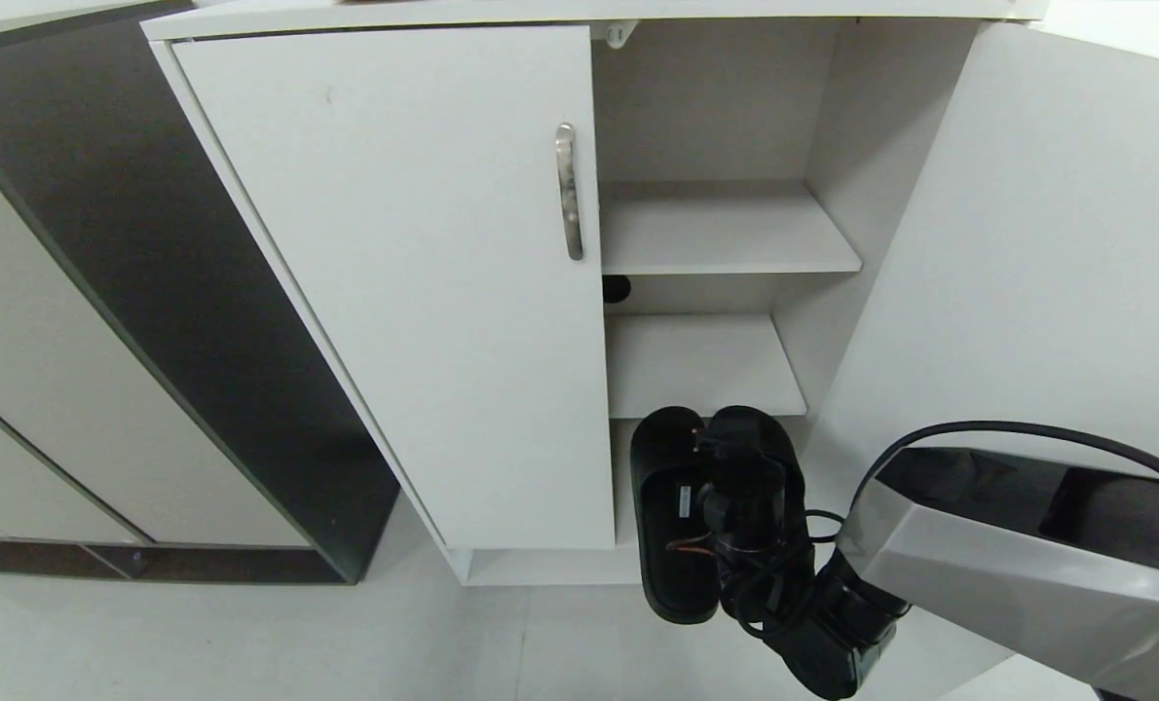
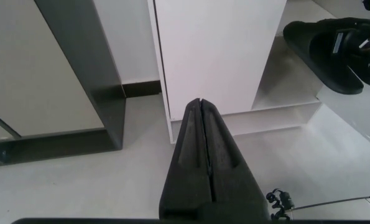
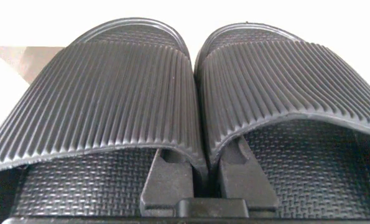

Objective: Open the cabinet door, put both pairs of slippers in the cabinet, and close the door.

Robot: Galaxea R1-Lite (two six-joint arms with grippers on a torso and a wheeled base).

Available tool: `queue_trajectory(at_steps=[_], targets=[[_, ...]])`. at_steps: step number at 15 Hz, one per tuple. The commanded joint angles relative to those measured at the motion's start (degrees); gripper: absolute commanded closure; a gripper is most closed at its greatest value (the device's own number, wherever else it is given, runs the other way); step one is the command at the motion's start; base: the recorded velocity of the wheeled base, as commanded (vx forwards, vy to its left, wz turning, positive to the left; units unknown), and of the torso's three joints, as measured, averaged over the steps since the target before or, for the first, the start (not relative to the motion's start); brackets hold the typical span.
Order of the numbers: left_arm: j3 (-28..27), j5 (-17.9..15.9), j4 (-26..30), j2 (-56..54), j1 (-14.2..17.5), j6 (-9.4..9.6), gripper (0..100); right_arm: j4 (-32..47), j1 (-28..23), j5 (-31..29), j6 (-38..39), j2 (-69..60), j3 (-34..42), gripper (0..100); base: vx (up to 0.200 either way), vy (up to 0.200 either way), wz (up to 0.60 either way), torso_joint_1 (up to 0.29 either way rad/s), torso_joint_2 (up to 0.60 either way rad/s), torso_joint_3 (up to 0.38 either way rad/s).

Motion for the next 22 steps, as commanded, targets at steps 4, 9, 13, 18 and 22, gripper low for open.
queue_trajectory(at_steps=[4,9,13,18,22], targets=[[0.0,0.1,0.0,0.1,0.0,0.02,100,-1.4,-0.4,0.1,-1.0,0.6,0.0,100,0.200,0.000,0.00,0.001,0.00,0.002],[0.0,0.0,0.0,0.1,0.0,-0.07,100,-1.2,-0.7,0.3,-1.3,1.0,-1.6,100,0.080,0.000,0.00,0.001,0.00,-0.001],[0.0,0.0,0.0,0.1,0.0,-0.07,100,-1.0,-3.0,0.7,-4.6,4.6,-8.9,100,0.000,0.000,0.00,0.000,0.00,0.000],[0.0,0.0,0.0,0.1,0.0,-0.07,100,6.0,-6.2,2.2,-6.3,7.4,-20.1,100,0.000,0.000,0.00,0.000,0.00,0.000],[0.0,0.1,0.0,0.1,0.0,-0.07,100,16.0,-8.0,3.1,-4.7,8.2,-30.3,100,0.000,0.000,0.00,0.000,0.00,0.000]])
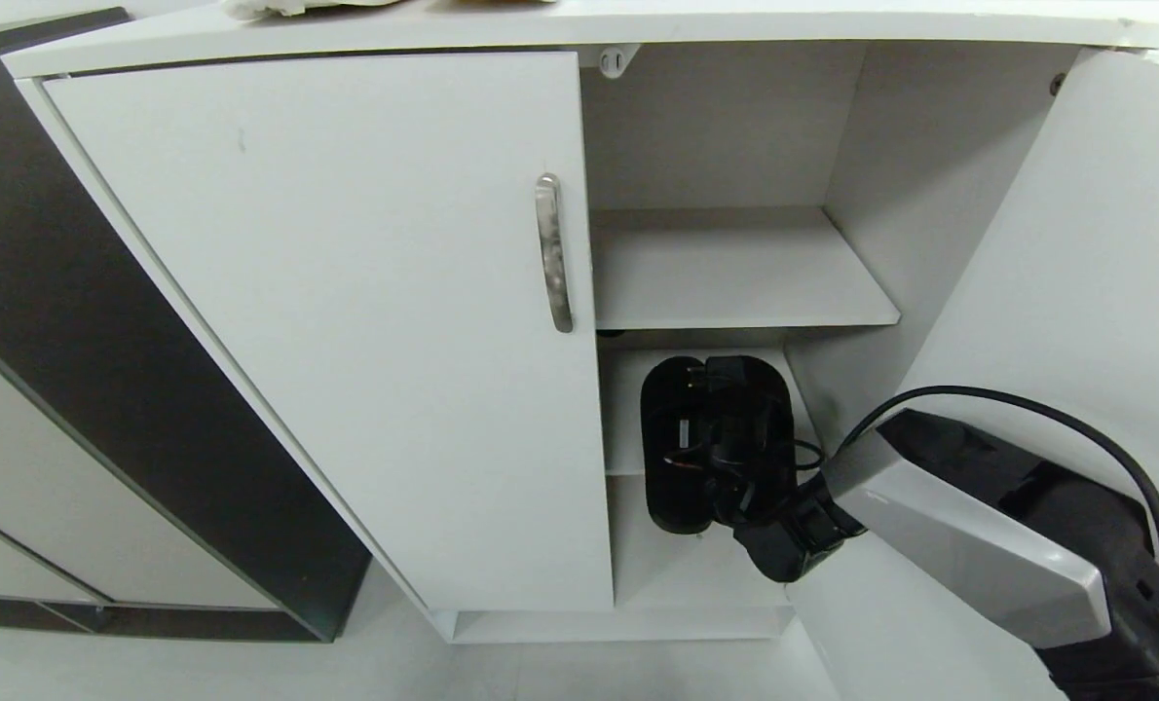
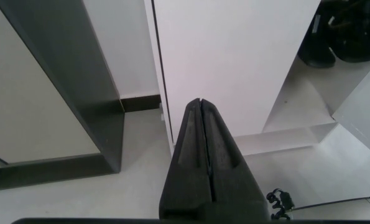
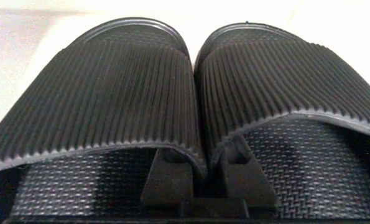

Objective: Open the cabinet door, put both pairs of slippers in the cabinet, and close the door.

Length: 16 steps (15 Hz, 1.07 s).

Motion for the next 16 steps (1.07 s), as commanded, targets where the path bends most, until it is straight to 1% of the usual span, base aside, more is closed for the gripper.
queue_trajectory(at_steps=[1,5,8,16], targets=[[0.0,0.0,0.0,0.1,0.0,-0.01,100,4.4,-0.9,0.3,1.5,1.4,-6.6,100,0.000,0.000,0.00,0.000,0.00,0.000],[0.0,0.0,0.0,0.1,0.0,-0.01,100,13.0,-1.6,0.8,1.9,6.3,-20.2,100,0.000,0.000,0.00,0.000,0.00,0.000],[0.0,-0.1,0.0,0.1,0.0,-0.01,100,16.5,-2.2,1.1,2.0,9.1,-27.0,100,0.000,0.000,0.00,0.000,0.00,0.000],[0.0,0.0,0.0,0.1,0.0,-0.01,100,18.3,-2.5,1.3,1.9,9.7,-27.7,100,0.000,0.000,0.00,0.000,0.00,0.000]])
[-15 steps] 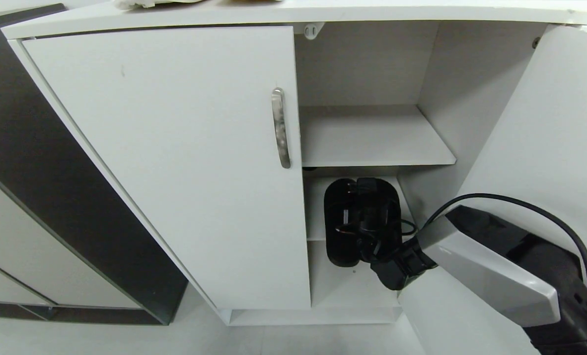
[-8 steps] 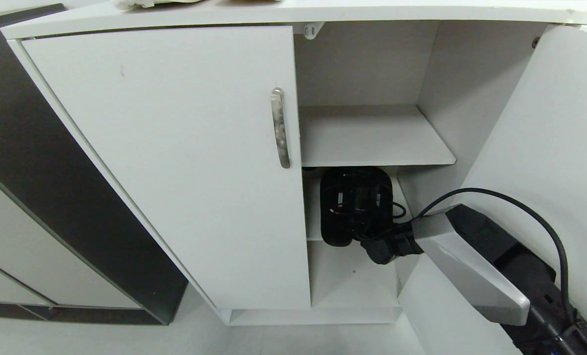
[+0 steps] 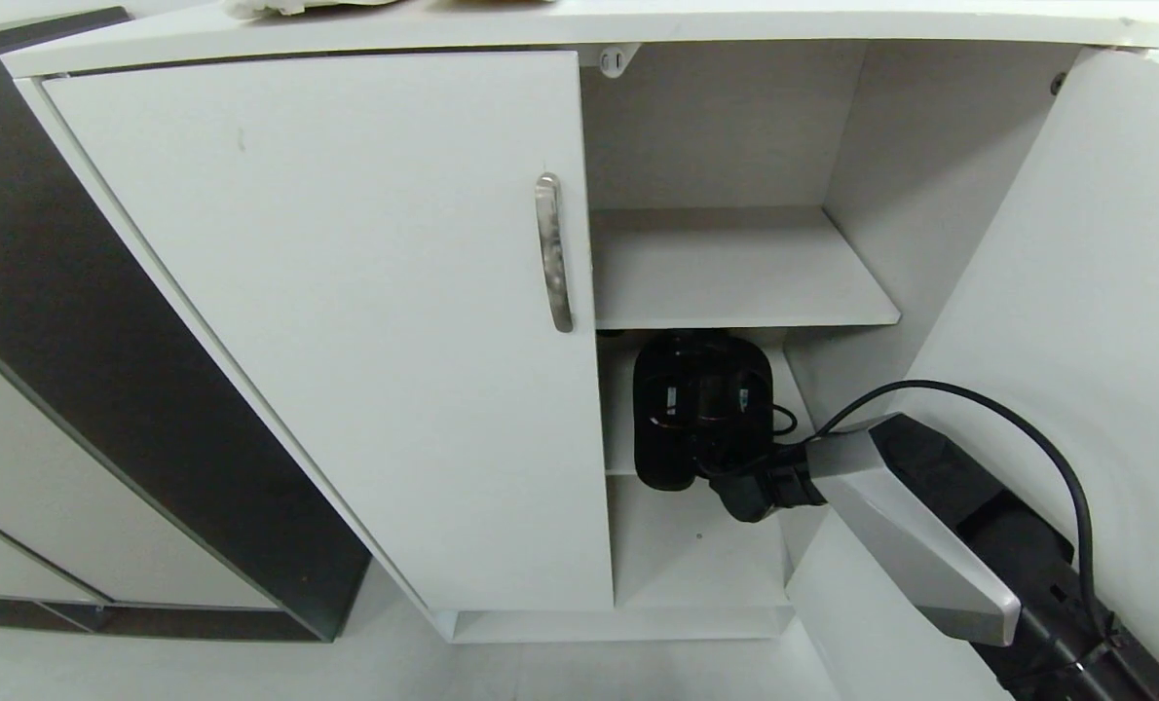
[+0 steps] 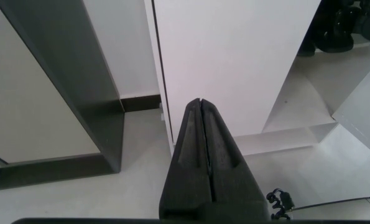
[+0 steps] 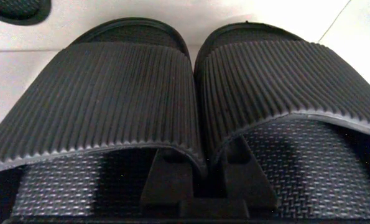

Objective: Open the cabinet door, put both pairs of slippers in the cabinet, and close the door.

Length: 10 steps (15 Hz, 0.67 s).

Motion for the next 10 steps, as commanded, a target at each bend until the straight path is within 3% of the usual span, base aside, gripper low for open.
queue_trajectory(at_steps=[1,3,4,8,10], targets=[[0.0,0.0,0.0,0.1,0.0,-0.01,100,0.0,-0.1,0.0,0.0,0.3,-0.3,100,0.000,0.000,0.00,0.000,0.00,0.000],[0.0,0.0,0.0,0.1,0.0,-0.01,100,0.0,-0.1,0.0,0.0,0.4,-0.3,100,0.000,0.000,0.00,0.000,0.00,0.000],[0.0,0.0,0.0,0.1,0.0,-0.01,100,0.0,-0.1,0.0,0.0,0.7,-0.3,0,0.000,0.000,0.00,0.000,0.00,0.000],[0.0,0.0,0.0,0.1,0.0,-0.01,100,-0.3,-0.1,-0.1,0.0,0.4,0.4,0,0.000,0.000,0.00,0.000,0.00,0.000],[0.0,0.0,0.0,0.1,0.0,-0.01,100,-1.3,0.5,-0.4,0.0,-2.0,4.3,0,0.000,0.000,0.00,0.000,0.00,0.000]])
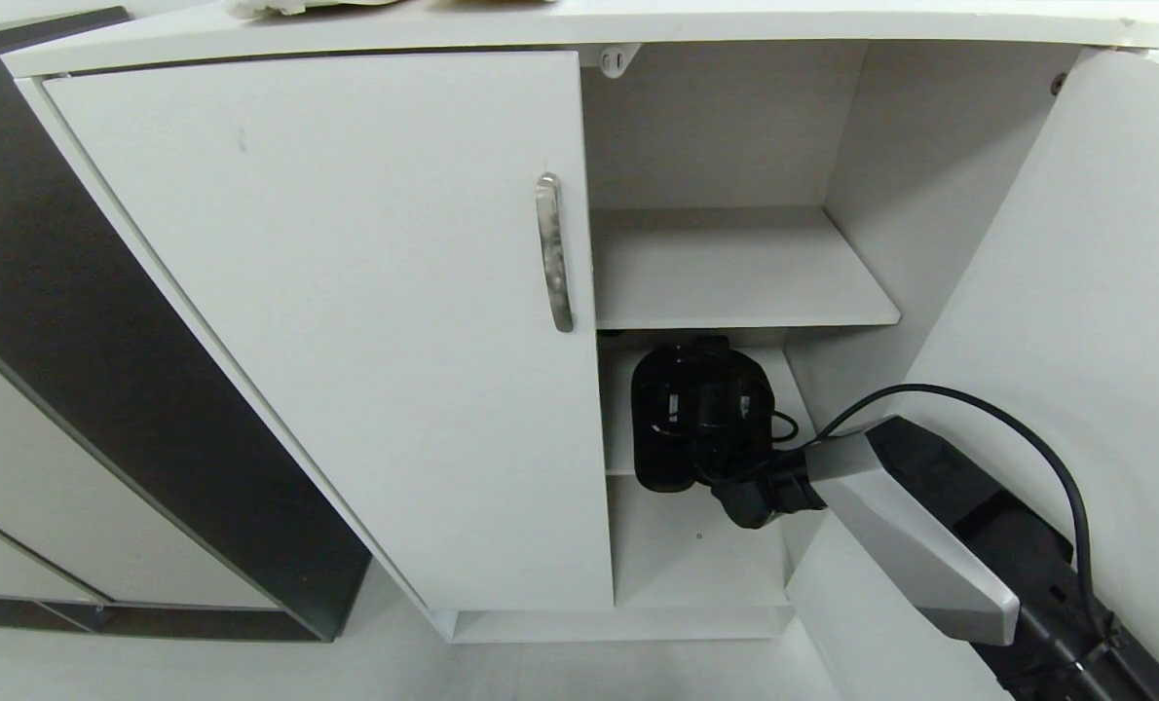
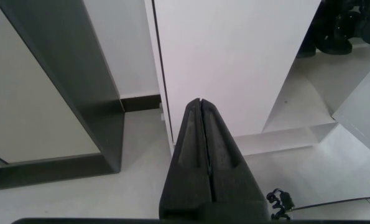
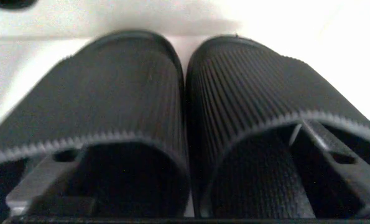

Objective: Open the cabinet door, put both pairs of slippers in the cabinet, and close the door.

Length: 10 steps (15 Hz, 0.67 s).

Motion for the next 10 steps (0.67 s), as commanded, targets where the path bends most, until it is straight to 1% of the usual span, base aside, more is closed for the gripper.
queue_trajectory(at_steps=[1,2,3,4,5,6,7,8,9,10], targets=[[0.0,0.0,0.0,0.1,0.0,0.02,100,-1.2,0.7,0.0,0.0,-3.0,3.8,0,0.000,0.000,0.00,0.000,0.00,0.000],[0.0,0.0,0.0,0.1,0.0,-0.07,100,-2.3,1.0,-0.1,-0.1,-4.3,6.5,0,0.000,0.000,0.00,0.000,0.00,0.000],[0.0,0.0,0.0,0.1,0.0,-0.07,100,-5.2,1.5,-0.1,-0.2,-6.6,11.1,0,0.000,0.000,0.00,0.000,0.00,0.000],[0.0,0.0,0.0,0.1,0.0,0.02,100,-6.2,1.6,-0.2,-0.2,-7.5,13.2,0,0.000,0.000,0.00,0.000,0.00,0.000],[0.0,0.0,0.0,0.1,0.0,0.02,100,-9.9,2.3,-0.2,-0.4,-10.7,20.3,0,0.000,0.000,0.00,0.000,0.00,0.000],[0.0,0.0,0.0,0.1,0.0,0.02,100,-12.5,2.8,-0.3,-0.7,-12.1,24.1,0,0.000,0.000,0.00,0.000,0.00,0.000],[0.0,0.0,0.0,0.1,0.0,0.02,100,-17.5,4.0,-0.3,-1.2,-14.9,31.5,0,0.000,0.000,0.00,0.000,0.00,0.000],[0.0,0.0,0.0,0.1,0.0,0.02,100,-21.2,5.1,-0.4,-1.2,-17.1,37.1,0,0.000,0.000,0.00,0.000,0.00,0.000],[0.0,0.0,0.0,0.1,0.0,0.02,100,-22.6,5.5,-0.4,-1.2,-18.2,39.5,0,0.000,0.000,0.00,0.000,0.00,0.000],[0.0,0.0,0.0,0.1,0.0,0.02,100,-27.4,8.0,-0.3,-1.2,-21.8,49.3,0,0.000,0.000,0.00,0.000,0.00,0.000]])
